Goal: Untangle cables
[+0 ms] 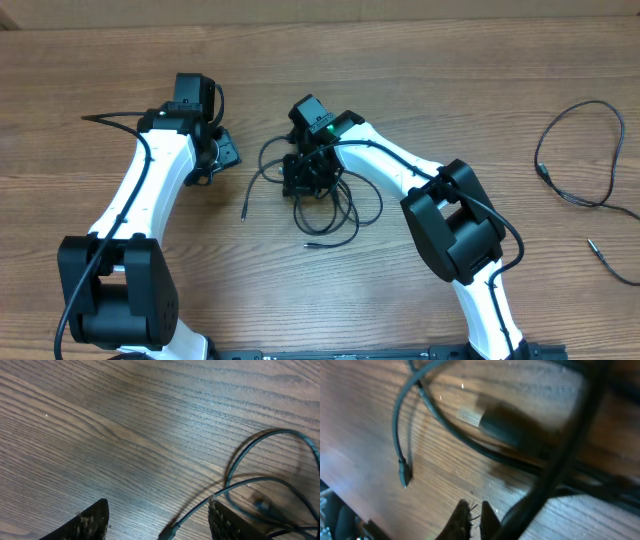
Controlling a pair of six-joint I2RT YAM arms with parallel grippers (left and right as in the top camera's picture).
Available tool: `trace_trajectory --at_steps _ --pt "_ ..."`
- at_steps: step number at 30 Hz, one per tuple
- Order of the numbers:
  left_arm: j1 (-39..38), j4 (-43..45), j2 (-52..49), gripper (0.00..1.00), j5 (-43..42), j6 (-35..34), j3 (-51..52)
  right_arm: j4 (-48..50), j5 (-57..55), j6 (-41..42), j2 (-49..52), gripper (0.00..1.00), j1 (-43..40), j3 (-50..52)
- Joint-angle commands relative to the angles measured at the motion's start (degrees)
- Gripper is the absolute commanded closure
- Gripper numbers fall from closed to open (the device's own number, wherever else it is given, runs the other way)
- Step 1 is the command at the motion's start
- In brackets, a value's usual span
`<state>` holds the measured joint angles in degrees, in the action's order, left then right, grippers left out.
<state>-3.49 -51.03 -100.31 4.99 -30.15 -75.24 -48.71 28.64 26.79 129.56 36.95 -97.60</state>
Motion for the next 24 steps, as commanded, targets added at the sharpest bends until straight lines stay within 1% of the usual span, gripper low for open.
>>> trace_trajectory --at_steps 1,5,9,10,12,16,19,22,24 --pt "-0.1 -0.2 -0.2 0.36 0.5 -1.1 0.2 -1.5 4.9 -2.2 -1.9 0.96 -1.3 -1.2" --pt "-0.2 -0.1 -0.2 0.37 -0.7 -1.1 0.2 -8.1 11.4 -10.2 -6.3 0.96 -4.4 -5.3" --pt "-0.5 1.1 -0.2 0.43 -7.1 -1.0 0.2 -16.7 11.3 -16.8 -12.4 0.96 -8.0 -12.9" --pt "-0.7 1.8 -0.2 0.43 -9.3 0.0 0.2 -18.3 11.3 -18.0 -14.0 0.96 -8.7 -15.0" --pt "-1.4 3.6 -0.2 0.44 -14.5 3.1 0.2 -20.5 9.4 -18.6 -17.3 0.96 -10.1 -19.3" --pt "-3.5 6.8 -0.5 0.43 -20.5 7.4 0.3 -21.5 2.8 -18.6 -22.8 0.96 -11.6 -24.9" --pt "-6.2 8.7 -0.9 0.4 -22.1 9.4 0.2 -21.3 0.0 -18.6 -26.1 0.96 -11.6 -27.1" --pt "-8.9 10.4 -1.3 0.33 -23.0 10.8 0.3 -20.8 -0.3 -18.6 -28.6 0.96 -11.6 -27.9" --pt "-11.3 11.5 -1.8 0.25 -23.0 11.0 0.2 -20.6 -0.3 -18.6 -30.0 0.96 -11.6 -27.9"
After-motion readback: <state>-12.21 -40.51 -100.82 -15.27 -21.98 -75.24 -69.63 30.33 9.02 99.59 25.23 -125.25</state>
